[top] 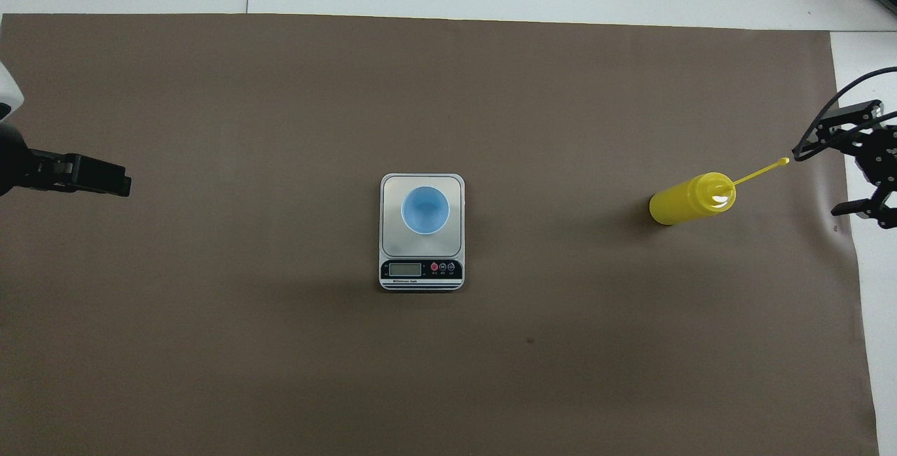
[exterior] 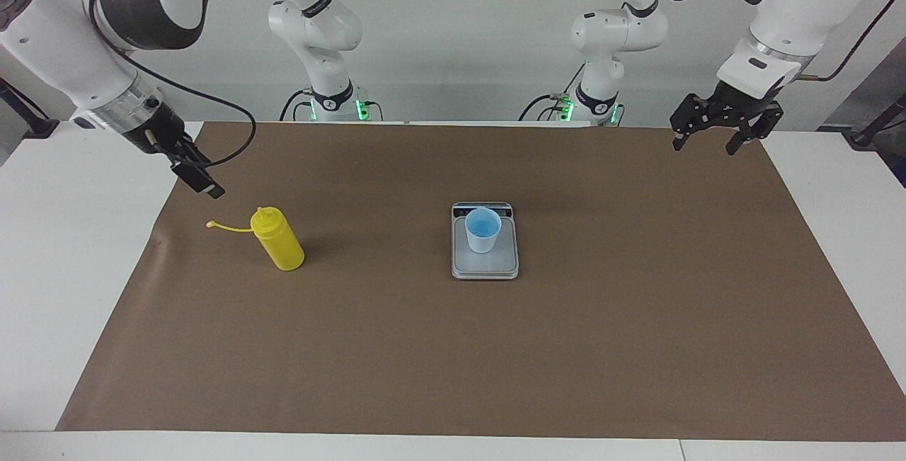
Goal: Pour seasoning into cup on scale with both arms
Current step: 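Move the right gripper around and grasp the yellow bottle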
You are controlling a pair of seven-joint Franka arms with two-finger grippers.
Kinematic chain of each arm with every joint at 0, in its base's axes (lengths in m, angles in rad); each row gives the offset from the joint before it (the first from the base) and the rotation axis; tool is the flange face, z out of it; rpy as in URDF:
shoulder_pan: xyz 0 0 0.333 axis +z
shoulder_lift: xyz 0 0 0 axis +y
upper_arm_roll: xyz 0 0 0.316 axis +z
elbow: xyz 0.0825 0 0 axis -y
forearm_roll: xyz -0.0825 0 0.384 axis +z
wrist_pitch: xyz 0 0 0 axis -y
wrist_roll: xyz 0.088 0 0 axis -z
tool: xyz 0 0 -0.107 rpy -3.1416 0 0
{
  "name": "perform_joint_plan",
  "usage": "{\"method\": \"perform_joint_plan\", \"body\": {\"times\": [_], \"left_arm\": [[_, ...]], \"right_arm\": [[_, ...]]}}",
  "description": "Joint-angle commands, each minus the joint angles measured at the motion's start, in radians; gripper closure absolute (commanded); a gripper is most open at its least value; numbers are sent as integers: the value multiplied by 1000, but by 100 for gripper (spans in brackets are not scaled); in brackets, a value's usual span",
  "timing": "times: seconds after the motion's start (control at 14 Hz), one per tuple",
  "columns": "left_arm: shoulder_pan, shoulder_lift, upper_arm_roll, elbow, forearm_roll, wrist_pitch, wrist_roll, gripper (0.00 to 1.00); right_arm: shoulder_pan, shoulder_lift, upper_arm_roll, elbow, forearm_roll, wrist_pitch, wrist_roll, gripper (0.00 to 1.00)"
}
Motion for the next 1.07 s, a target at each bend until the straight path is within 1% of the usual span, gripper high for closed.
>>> {"method": "perform_joint_plan", "body": {"times": [0.0,0.21,0.36,0.43,0.57,0.78,1.0], "left_arm": [[1,-20,-5,-17,8,-8,-4,0],[7,-20,-5,-17,8,-11,-5,0],[7,-20,-5,-17,8,-11,-5,0],[7,-20,-5,-17,8,-11,-5,0],[5,-20,-5,-17,8,-8,-5,0],[7,-20,-5,-17,8,-11,-5,0],[7,-20,-5,-17,8,-11,-5,0]], "right_arm": [[-54,105,9,87,28,-54,31,0],[-81,192,3,119,82,-68,40,0],[-94,234,0,133,99,-65,62,0],[-106,254,-4,133,131,-65,67,0],[-109,310,-4,185,145,-78,70,0],[-124,387,-2,235,158,-88,68,0],[-123,393,-2,233,201,-85,74,0]]}}
